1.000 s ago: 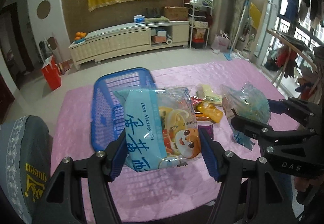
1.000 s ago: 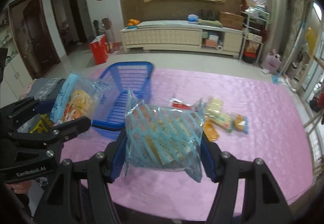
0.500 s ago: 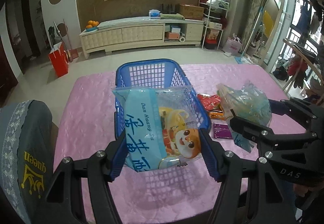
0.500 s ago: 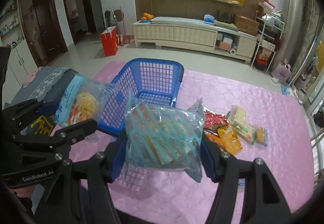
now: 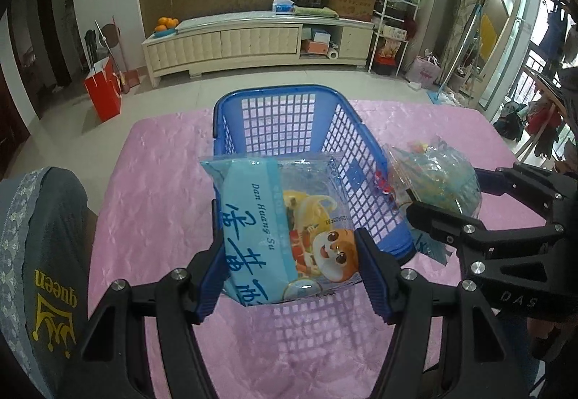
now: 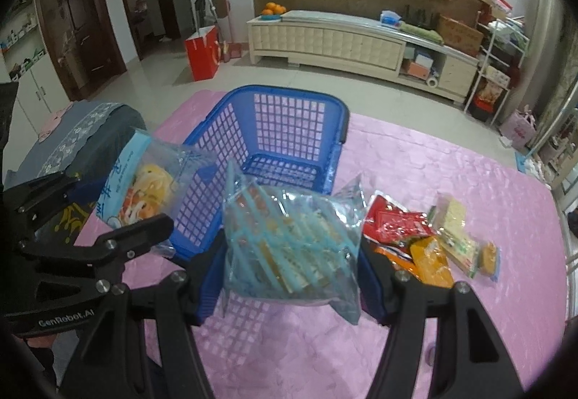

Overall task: Organize snacks
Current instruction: 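Carry the bread bag and biscuit bag over the blue basket with both tools, then open both tools to drop the two bags into the basket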

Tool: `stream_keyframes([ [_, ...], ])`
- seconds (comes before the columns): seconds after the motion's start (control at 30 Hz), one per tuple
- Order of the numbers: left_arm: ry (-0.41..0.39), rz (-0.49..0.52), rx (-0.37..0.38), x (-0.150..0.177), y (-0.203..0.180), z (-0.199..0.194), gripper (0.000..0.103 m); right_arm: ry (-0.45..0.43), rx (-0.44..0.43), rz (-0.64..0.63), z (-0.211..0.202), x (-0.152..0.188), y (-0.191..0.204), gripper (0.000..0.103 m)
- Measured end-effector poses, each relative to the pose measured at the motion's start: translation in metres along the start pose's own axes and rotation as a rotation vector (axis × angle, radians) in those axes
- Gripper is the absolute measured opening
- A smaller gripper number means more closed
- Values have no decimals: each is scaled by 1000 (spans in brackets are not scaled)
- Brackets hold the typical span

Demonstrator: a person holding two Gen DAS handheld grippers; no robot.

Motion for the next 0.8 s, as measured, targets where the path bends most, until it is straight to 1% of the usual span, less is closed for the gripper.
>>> stream_keyframes([
  [0.1,8,-17,8,0,6,3,65,-20,26,-30,3,-2,2,69],
  [0.2,12,-47,7,-1,15,7,66,8,-11,-28,10,-3,1,69],
  [0.27,22,-38,13,-1,16,10,68,18,-27,-24,14,-2,1,69],
  [0.4,22,-22,1,1,13,12,68,26,-39,-25,20,-3,2,74],
  [0.47,23,-22,2,1,14,12,69,43,-60,-25,24,-2,3,80],
  [0.53,23,-24,5,0,14,12,69,32,-51,-29,23,-4,3,83],
  [0.8,30,-12,-4,-1,12,16,71,30,-46,-20,19,-2,-2,85],
])
Point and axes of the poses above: each gripper's, at about its wrist camera, not at the fingertips, and z roughly the way its jaws point, y to its left, x to its underside, the point moved 4 cm from there along z, roughly the way its jaws point, and after that the axes turned 12 degrees about x, right-handed, at the moved point
